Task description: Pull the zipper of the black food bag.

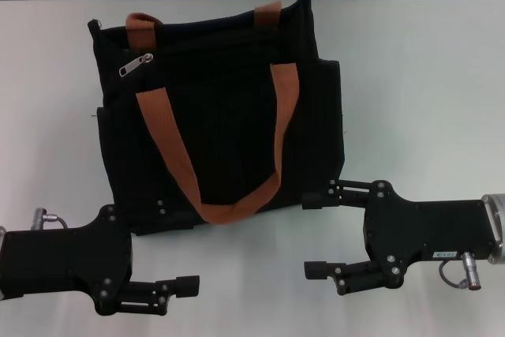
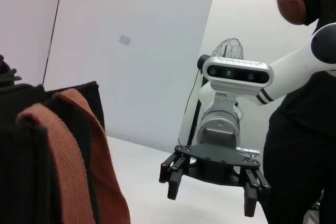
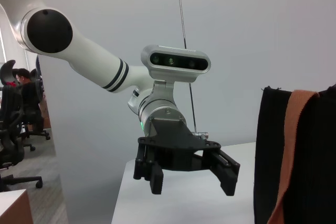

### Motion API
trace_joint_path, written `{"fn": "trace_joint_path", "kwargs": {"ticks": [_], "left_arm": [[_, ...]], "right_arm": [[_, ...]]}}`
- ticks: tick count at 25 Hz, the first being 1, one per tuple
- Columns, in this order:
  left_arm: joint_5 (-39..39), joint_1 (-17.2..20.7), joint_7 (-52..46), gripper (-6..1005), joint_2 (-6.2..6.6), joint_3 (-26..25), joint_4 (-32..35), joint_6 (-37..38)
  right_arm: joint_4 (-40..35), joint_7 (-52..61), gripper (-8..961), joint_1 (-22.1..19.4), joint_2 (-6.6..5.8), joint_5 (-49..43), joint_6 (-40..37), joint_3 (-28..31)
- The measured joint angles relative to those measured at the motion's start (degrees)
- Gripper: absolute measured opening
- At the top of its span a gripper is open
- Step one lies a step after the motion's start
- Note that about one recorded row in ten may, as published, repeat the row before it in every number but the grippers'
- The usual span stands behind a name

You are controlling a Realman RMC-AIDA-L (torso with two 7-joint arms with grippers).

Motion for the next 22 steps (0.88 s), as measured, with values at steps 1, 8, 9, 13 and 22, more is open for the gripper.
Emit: {"fn": "trace_joint_path", "kwargs": {"ticks": [1,8,9,13,22], "left_arm": [[0.0,0.0,0.0,828,0.0,0.0,0.0,0.0],[-0.1,0.0,0.0,823,0.0,0.0,0.0,0.1],[-0.1,0.0,0.0,822,0.0,0.0,0.0,0.1],[-0.3,0.0,0.0,819,0.0,0.0,0.0,0.2],[-0.8,-1.0,4.8,812,-2.24,-12.2,-0.4,6.4]], "right_arm": [[0.0,0.0,834,0.0,0.0,0.0,0.0,0.0],[0.0,0.0,835,0.0,0.0,0.0,0.0,0.0],[0.0,0.0,835,0.0,0.0,0.0,0.0,0.0],[0.0,0.0,835,0.0,0.0,0.0,-0.1,0.0],[0.0,0.2,834,-0.3,-0.07,0.1,-0.2,0.3]]}}
